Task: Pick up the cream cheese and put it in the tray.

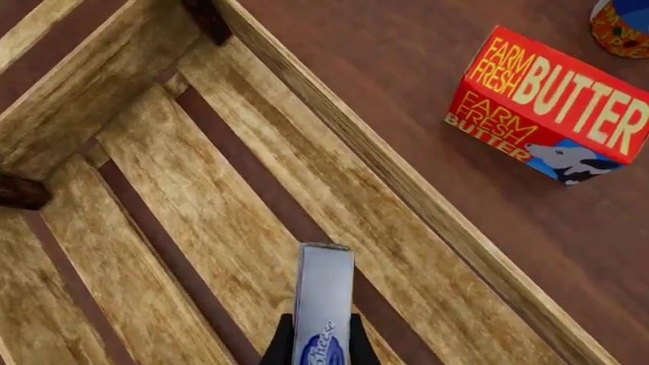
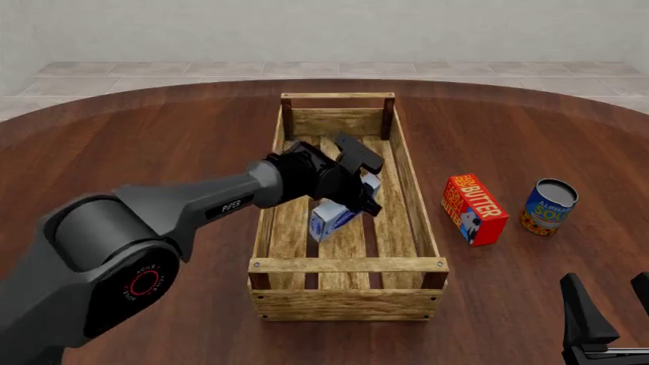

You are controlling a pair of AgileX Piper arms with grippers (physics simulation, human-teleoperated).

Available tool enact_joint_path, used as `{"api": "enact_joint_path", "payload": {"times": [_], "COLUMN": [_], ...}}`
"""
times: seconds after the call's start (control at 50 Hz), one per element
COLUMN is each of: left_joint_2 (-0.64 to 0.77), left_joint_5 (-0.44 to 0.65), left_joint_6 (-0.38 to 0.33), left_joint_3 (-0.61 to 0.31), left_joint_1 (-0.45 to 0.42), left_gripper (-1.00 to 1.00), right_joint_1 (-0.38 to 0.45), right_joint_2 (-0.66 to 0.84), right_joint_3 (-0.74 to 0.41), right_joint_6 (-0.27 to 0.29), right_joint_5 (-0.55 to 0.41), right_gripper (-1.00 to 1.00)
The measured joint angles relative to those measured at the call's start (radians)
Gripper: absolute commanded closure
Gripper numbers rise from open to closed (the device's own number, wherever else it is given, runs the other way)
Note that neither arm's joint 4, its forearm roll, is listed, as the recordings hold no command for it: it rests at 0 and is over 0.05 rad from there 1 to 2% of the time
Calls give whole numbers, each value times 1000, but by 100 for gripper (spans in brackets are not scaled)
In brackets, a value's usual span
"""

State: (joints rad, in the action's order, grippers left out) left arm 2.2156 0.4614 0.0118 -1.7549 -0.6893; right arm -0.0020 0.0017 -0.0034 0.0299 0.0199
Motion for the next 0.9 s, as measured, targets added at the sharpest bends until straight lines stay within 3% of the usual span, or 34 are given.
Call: {"api": "enact_joint_path", "payload": {"times": [0.38,0.4,0.9], "left_joint_2": [11,11,59], "left_joint_5": [15,16,14], "left_joint_6": [0,-1,-80], "left_joint_3": [-19,-20,-3], "left_joint_1": [2,3,18], "left_gripper": [100,-100,-100], "right_joint_1": [0,0,0], "right_joint_2": [0,0,0], "right_joint_3": [0,0,0], "right_joint_6": [0,0,0], "right_joint_5": [0,0,0], "right_gripper": [-100,-100,-100]}}
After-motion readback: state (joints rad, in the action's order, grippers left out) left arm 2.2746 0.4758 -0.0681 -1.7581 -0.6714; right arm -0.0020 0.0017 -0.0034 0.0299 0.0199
